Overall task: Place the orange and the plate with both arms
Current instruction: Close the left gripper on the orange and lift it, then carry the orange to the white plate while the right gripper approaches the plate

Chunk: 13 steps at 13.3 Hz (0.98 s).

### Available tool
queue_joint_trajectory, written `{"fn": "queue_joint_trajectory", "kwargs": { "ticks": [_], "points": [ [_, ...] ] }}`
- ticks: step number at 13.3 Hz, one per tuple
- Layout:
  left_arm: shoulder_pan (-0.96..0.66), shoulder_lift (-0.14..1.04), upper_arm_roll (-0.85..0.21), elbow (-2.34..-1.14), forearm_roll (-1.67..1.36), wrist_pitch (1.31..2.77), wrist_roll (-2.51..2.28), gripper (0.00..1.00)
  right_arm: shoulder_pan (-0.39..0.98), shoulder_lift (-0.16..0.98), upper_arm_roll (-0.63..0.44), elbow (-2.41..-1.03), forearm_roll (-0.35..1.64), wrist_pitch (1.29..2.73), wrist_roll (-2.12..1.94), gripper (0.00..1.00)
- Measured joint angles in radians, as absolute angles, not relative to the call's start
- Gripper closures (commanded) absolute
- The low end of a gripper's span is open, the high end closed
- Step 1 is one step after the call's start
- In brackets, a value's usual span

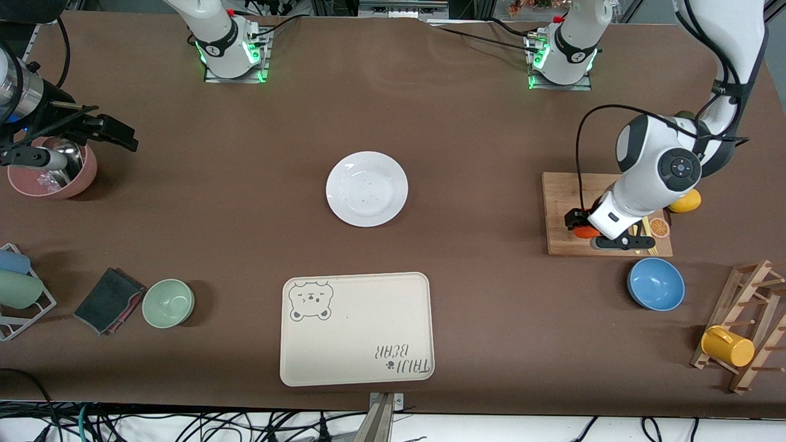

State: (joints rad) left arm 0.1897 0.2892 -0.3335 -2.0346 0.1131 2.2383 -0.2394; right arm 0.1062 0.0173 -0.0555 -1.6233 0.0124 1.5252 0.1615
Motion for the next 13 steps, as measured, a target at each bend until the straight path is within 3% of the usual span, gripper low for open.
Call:
{"fn": "queue_joint_trajectory", "kwargs": {
  "ticks": [3,7,13],
  "points": [
    [0.168,0.282,-0.458,-1.943,0.113,2.127,-0.477,0.81,0.106,0.017,-0.055,-1.623,0.012,1.525,0.161,0.0],
    [-0.009,0.316,-0.49,-1.878,0.112,2.122,-0.851,0.81,0.106,0.03,-0.057,-1.624,0.013,1.529,0.161,0.0],
    [-0.279,0.562,-0.486,-1.635,0.113,2.167,-1.347,0.81,0.105,0.162,-0.059,-1.648,0.159,1.505,0.018,0.0]
  ]
}}
